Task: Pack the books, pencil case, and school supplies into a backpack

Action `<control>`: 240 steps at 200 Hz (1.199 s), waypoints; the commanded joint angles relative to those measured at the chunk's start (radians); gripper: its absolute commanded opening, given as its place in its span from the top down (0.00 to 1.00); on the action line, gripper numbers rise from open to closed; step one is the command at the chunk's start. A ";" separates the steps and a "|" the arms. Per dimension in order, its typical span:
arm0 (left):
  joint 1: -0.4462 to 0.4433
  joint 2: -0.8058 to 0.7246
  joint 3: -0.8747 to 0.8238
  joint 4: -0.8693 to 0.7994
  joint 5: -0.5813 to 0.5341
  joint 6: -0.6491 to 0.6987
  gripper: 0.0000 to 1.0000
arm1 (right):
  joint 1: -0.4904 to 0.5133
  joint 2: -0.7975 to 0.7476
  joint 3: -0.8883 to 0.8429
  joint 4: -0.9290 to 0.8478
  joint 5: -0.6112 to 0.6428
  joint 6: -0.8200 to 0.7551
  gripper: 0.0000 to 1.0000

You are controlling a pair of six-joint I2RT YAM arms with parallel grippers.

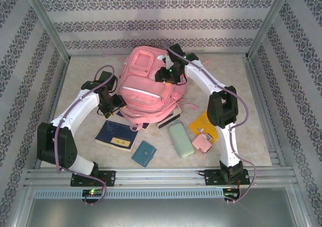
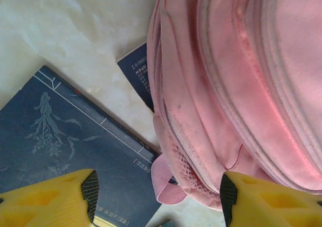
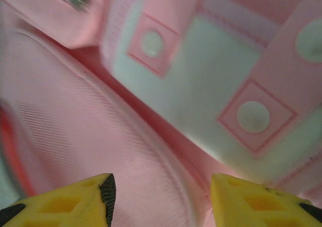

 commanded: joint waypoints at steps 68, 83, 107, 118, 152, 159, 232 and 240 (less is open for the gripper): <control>-0.013 0.078 -0.078 0.116 0.052 -0.002 0.35 | 0.014 0.026 0.019 -0.060 -0.132 -0.052 0.70; -0.014 0.132 -0.051 0.138 0.053 0.010 0.35 | 0.022 0.026 0.015 -0.059 -0.139 -0.051 0.79; -0.014 0.186 0.017 0.149 0.048 0.031 0.35 | 0.034 0.024 0.015 -0.066 -0.122 -0.043 1.00; -0.013 0.191 0.054 0.142 0.034 0.046 0.35 | 0.033 0.014 0.036 -0.072 -0.100 -0.023 1.00; -0.013 0.164 0.149 0.090 -0.040 0.098 0.34 | 0.013 -0.069 0.118 -0.019 -0.033 0.165 1.00; -0.013 0.153 0.161 0.082 -0.059 0.103 0.34 | 0.012 -0.093 0.127 -0.001 -0.007 0.215 1.00; -0.025 0.035 0.364 -0.016 -0.202 0.193 0.34 | 0.050 -0.205 0.233 -0.078 0.325 0.642 1.00; -0.040 0.017 0.361 -0.017 -0.202 0.207 0.35 | 0.062 -0.202 0.247 -0.093 0.346 0.674 1.00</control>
